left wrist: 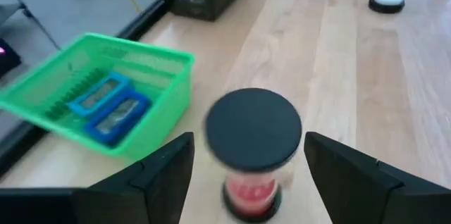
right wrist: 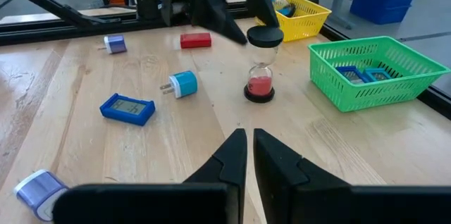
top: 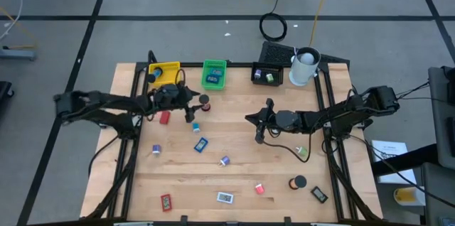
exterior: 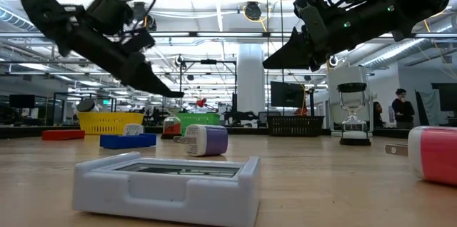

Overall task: Pick & Place Office items
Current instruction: Remove the blue sand timer from the yellow bin

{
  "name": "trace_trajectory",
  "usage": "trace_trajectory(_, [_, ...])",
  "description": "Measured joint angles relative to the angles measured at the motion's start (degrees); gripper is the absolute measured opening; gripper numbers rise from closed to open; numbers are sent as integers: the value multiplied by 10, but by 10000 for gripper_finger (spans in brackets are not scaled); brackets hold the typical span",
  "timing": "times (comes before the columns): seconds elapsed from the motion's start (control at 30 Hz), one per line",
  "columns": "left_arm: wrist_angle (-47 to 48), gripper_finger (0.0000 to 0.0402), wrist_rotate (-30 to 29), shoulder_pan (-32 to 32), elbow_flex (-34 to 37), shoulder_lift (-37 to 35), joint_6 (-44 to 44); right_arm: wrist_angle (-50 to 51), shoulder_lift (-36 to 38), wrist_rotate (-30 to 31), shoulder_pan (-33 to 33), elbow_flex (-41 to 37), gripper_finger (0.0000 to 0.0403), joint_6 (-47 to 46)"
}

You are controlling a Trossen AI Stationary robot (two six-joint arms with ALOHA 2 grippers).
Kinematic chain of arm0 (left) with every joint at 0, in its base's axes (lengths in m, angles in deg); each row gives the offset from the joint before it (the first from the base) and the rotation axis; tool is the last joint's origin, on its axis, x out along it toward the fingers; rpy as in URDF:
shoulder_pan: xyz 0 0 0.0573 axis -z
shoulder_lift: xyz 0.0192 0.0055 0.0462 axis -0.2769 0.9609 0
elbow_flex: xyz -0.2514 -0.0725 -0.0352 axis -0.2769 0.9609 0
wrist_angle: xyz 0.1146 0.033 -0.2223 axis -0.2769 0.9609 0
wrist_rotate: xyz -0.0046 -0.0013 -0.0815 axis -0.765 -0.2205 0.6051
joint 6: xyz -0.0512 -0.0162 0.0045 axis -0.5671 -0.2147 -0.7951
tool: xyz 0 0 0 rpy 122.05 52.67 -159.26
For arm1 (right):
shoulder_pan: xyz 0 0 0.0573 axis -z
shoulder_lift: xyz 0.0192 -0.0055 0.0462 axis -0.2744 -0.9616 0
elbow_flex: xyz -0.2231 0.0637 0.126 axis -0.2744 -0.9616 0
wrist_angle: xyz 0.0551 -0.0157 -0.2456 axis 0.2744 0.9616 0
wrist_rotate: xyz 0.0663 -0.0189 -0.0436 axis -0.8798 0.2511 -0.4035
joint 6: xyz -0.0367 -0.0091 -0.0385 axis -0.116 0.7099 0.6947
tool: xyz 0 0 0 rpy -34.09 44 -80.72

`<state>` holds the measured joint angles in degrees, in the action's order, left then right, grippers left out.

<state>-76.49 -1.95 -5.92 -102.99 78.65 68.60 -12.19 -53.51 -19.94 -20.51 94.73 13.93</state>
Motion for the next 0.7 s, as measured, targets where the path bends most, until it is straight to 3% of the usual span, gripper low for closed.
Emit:
trace_trajectory(0.2, [290,267,-62,0,-55,-149,-25,0,0,0,0,0,23,0])
trace_trajectory(0.37, [577,210,-158,-9,-184,-197,-165,0,0,0,0,0,23,2])
trace_trajectory(0.5, [756,134,-258,-27,-288,-167,-203,0,0,-2,-2,0,23,2])
trace_trajectory(0.6, [818,88,-248,-57,-332,-133,-202,0,0,-1,-2,0,22,2])
trace_trajectory(0.7, [848,82,-221,-93,-358,-99,-185,0,0,-1,-2,0,22,2])
